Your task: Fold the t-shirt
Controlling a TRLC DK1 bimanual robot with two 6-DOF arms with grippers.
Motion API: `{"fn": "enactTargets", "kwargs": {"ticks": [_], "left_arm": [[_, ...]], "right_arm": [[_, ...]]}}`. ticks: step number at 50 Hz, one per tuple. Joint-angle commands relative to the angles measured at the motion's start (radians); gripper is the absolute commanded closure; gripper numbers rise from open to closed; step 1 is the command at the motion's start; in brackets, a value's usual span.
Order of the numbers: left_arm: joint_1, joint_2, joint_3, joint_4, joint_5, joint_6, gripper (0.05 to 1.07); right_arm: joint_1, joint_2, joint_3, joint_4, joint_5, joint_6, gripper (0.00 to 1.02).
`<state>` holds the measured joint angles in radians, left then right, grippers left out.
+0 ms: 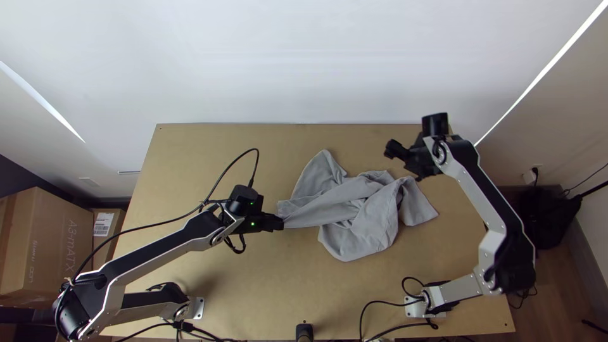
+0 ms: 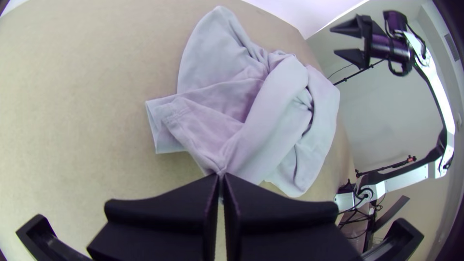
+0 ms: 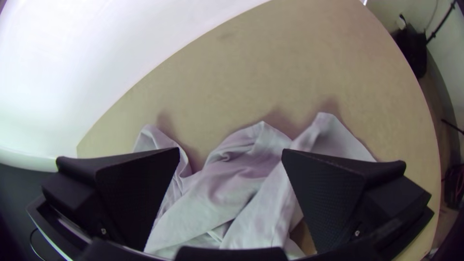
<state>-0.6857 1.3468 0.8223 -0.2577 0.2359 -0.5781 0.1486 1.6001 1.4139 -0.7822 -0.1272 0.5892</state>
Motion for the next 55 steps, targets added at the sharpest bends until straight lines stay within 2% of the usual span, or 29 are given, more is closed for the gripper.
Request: {"fn": "enactTargets", "kwargs": {"ticks": [1, 12, 21, 32, 40, 44, 55], "left_arm": [[-0.018, -0.035, -0.058, 0.021, -0.006, 0.027, 1.05], [-0.038, -0.051, -0.118, 0.02, -0.015, 0.073, 1.05], [-0.038, -0.055, -0.143, 0.015, -0.027, 0.084, 1.05], [-0.037, -0.054, -0.137, 0.012, -0.04, 0.084, 1.05], [-0.031, -0.051, -0.126, 0.012, -0.04, 0.084, 1.05], [-0.029, -0.051, -0.123, 0.012, -0.04, 0.084, 1.05], [-0.023, -0.055, -0.124, 0.011, -0.04, 0.081, 1.05]], "right_arm": [[0.054, 0.096, 0.128, -0.023, 0.014, -0.072, 0.05], [0.152, 0.281, 0.312, -0.02, 0.018, -0.164, 0.04], [0.21, 0.435, 0.431, -0.043, 0.017, -0.141, 0.05], [0.276, 0.598, 0.582, -0.18, 0.015, -0.115, 0.08], [0.307, 0.63, 0.583, -0.204, 0.011, -0.117, 0.11], [0.321, 0.65, 0.585, -0.221, 0.009, -0.118, 0.19], [0.367, 0.695, 0.58, -0.276, -0.009, -0.144, 0.19]]}}
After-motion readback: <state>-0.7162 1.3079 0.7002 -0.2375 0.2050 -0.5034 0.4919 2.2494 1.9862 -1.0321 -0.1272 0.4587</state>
